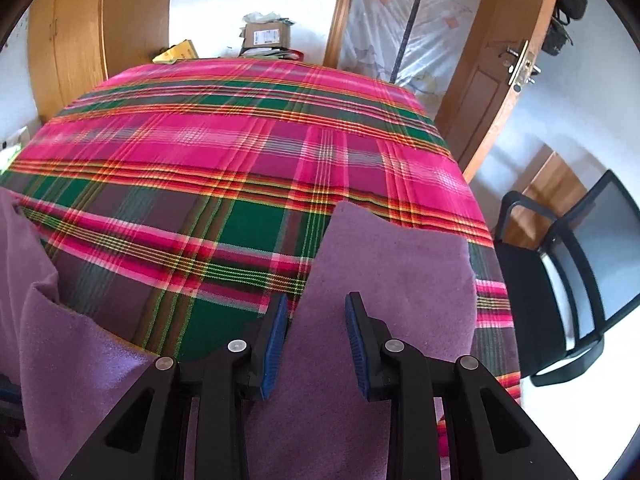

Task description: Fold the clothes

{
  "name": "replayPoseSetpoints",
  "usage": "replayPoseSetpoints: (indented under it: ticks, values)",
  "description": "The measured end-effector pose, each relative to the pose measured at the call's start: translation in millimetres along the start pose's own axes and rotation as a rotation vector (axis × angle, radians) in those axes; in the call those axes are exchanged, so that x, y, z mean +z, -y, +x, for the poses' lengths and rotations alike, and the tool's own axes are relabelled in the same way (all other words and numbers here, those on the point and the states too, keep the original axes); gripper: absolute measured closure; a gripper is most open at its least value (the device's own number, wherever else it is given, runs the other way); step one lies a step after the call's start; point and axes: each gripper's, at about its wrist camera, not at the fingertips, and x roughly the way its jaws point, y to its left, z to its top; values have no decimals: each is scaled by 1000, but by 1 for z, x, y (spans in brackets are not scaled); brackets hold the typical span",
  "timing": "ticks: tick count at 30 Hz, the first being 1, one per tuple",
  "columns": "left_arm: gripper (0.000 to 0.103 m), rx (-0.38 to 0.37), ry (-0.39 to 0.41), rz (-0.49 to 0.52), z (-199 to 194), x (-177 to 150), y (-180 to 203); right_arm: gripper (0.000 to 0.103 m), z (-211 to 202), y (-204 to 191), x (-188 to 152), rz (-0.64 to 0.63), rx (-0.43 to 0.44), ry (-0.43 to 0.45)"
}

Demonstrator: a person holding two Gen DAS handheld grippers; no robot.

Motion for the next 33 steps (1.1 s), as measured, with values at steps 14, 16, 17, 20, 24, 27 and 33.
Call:
replayPoseSetpoints:
  ticks: [14,16,17,20,24,27,33]
  values:
    - [86,44,-8,38,-4,-5,12,99,-4,17,-5,75,34,24]
    - [86,41,-8,36,-3,-4,12,99,-9,20,-7,91,37,38]
    - [86,39,-6,32,-5,-4,12,99,-12,22,-7,97,33,48]
    - [86,38,7,28,-9,-4,14,99,-23,28,-9,121,30,82]
    - [86,23,15,29,-11,-3,16,99,-42,38,-15,167,27,132]
    - [86,30,0,41,-6,-4,20,99,-58,47,-23,197,18,161]
    - [86,36,-10,61,-3,-4,28,99,-81,71,-47,274,-17,193]
